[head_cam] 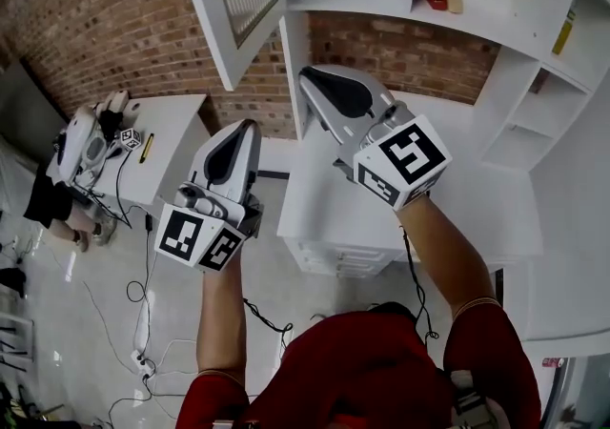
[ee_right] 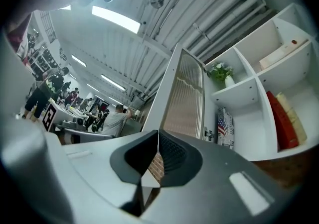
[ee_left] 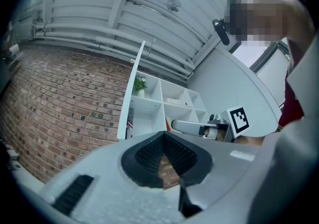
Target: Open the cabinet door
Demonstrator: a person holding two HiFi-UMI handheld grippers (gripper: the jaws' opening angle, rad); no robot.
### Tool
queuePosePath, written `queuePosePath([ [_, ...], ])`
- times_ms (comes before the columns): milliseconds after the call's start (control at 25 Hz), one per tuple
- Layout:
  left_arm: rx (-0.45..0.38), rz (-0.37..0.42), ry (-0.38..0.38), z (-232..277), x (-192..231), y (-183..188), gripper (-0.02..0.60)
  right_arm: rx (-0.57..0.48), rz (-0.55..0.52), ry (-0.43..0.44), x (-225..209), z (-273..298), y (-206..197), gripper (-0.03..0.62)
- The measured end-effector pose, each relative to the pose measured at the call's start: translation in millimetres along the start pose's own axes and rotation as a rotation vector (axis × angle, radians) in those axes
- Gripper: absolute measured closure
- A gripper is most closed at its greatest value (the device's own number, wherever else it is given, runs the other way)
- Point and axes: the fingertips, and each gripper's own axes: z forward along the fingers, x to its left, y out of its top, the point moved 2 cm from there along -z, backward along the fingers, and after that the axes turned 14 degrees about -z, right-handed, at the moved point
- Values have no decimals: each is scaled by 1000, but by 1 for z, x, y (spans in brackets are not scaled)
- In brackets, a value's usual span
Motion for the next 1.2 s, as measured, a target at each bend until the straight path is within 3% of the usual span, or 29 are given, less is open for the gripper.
queuePosePath([
  [560,3,20,24,42,-42,-27,581,3,44,-12,-29,-86,-32,582],
  [1200,19,16,76,57,-71,-57,581,-6,78,-9,-45,-138,-57,583],
])
